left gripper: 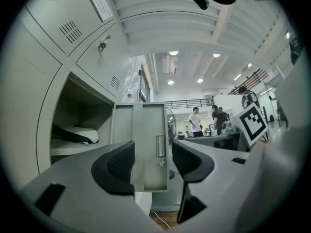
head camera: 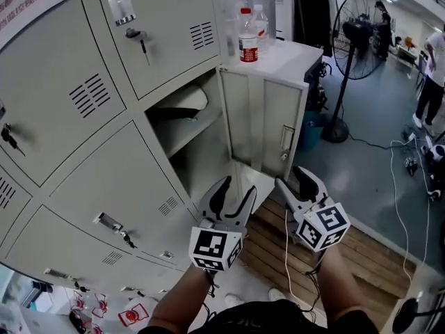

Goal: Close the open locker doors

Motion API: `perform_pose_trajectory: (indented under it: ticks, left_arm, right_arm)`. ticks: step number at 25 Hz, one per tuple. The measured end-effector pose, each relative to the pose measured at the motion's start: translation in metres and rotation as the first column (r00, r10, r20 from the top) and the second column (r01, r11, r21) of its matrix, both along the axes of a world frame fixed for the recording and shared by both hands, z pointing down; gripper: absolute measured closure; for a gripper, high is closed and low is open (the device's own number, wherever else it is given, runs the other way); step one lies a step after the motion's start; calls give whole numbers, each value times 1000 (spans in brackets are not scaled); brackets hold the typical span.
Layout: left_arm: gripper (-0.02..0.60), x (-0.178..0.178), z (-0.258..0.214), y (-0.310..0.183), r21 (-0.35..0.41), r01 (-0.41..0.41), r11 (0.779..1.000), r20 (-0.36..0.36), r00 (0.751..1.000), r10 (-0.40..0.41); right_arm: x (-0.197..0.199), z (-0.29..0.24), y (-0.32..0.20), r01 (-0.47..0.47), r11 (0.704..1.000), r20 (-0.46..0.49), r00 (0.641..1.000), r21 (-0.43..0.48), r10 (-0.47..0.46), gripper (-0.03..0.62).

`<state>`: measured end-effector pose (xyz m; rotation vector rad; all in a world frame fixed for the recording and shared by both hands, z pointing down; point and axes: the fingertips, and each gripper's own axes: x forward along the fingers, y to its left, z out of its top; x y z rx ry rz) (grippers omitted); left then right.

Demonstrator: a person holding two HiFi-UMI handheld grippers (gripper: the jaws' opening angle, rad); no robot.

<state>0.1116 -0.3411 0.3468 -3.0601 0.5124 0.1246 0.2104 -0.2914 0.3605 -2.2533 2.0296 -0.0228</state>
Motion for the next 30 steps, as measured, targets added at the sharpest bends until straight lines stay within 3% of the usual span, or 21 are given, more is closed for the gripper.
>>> perform_pose_trajectory:
  ticks: [5,12,22,30]
  left_arm:
    - [351,2,-2,16,-2,-113,994,-7,994,113]
    - [351,-9,2,25,-11,-165,986,-9,986,165]
    - [350,-18,4,5,-21,-104,994,-12,994,104]
    - [350,9,8,-12,-30,-46,998,3,999,46]
  right_arm:
    - [2,-1,16,-96,995,2,995,4,96,378]
    - [9,3,26,-157,988,23,987,-9,157,378]
    - [44,7,-1,-157,987,36,987,-21,157,378]
    - [92,23,-28,-150,988,72,986,-40,152,378]
